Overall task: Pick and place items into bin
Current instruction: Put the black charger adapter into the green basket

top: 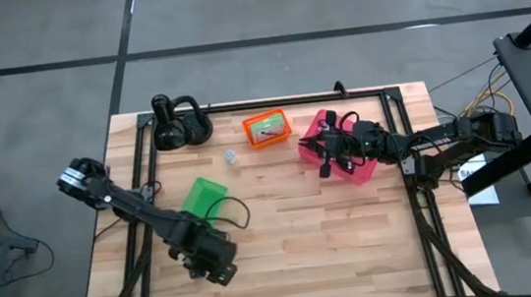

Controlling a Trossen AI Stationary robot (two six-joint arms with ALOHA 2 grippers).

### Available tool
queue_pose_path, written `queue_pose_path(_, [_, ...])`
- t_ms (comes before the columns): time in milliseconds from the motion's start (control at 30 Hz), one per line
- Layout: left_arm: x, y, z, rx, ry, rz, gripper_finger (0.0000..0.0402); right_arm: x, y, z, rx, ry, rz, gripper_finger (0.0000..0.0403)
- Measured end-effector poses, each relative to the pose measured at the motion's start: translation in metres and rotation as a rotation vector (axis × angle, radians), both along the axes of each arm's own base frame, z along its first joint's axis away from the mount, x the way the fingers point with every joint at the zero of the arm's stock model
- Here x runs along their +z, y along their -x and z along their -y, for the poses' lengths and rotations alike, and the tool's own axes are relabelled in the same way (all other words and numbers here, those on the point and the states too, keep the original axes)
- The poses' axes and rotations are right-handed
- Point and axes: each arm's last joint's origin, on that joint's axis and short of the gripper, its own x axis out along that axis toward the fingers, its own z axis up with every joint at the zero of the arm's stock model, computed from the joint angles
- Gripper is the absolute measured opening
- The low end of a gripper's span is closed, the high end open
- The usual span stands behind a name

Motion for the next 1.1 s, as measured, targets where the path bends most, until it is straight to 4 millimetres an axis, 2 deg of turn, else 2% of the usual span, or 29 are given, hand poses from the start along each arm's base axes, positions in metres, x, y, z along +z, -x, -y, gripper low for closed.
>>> queue_pose_path(167, [-0.002,0.0,0.001,0.021,0.003,-0.028,0.0173,0.003,-0.001,0.0,0.001,0.007,0.01,0.0029])
queue_pose_path(467, [0.001,0.014,-0.001,0.181,-0.149,-0.075,0.0173,0.007,-0.003,0.001,0.001,0.008,0.021,0.0029])
queue_pose_path(733, [0.002,0.026,0.014,0.302,-0.183,-0.092,0.0173,0.007,-0.003,0.001,0.001,0.009,0.021,0.0029])
queue_pose_path(1000, [-0.004,0.047,0.031,0.571,-0.333,-0.104,0.0173,0.006,-0.003,0.001,0.002,0.008,0.019,0.0029])
queue_pose_path(1100, [-0.01,0.048,0.039,0.565,-0.34,-0.113,0.0173,0.005,-0.003,0.001,0.002,0.005,0.009,0.0029])
